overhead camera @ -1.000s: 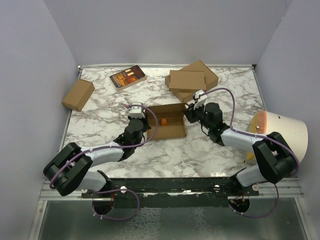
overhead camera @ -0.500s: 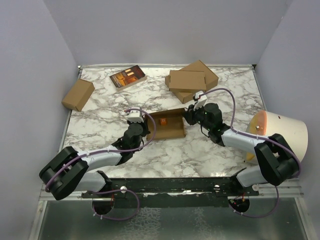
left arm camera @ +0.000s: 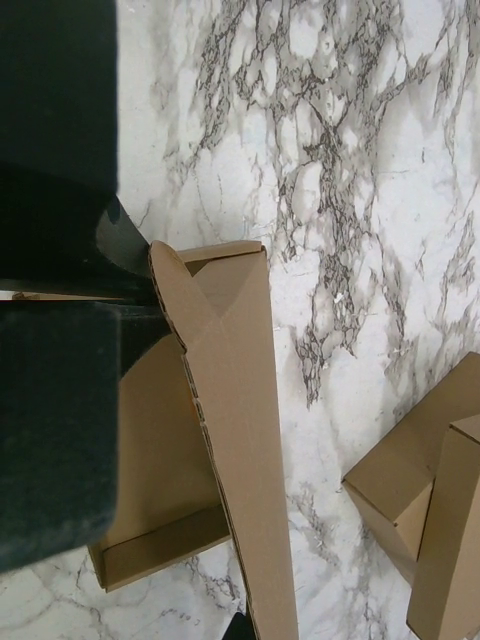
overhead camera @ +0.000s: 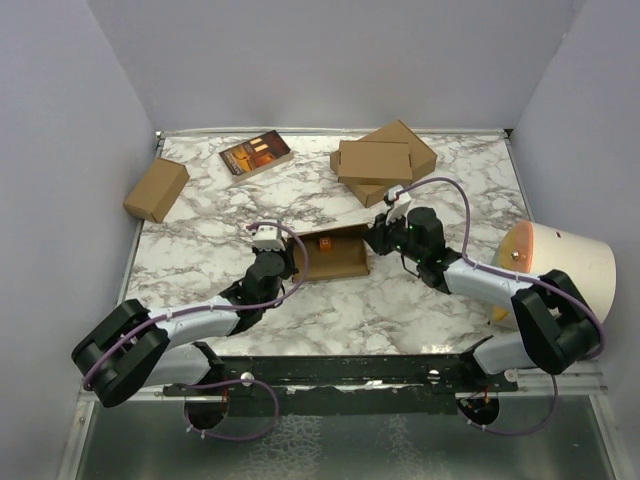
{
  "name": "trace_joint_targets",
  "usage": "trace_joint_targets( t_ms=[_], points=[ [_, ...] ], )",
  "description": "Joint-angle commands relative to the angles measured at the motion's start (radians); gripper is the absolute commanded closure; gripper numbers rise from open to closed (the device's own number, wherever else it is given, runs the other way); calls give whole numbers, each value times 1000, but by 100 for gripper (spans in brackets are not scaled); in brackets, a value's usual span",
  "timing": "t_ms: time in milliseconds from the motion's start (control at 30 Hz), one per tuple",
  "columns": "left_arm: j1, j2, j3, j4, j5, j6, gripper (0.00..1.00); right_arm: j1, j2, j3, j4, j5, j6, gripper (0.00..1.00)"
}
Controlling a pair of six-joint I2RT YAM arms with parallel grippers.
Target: Fold the paper box
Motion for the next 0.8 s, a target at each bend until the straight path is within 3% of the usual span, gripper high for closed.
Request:
trace_joint_targets(
  t_ms=[0,767],
  points=[
    [-15,-17,-19,-91,38,-25,100,32,7,-4,-91,-170,83,88],
    [-13,13,87,-203,14,40,100,32,106,141,-72,-132,37,88]
  ],
)
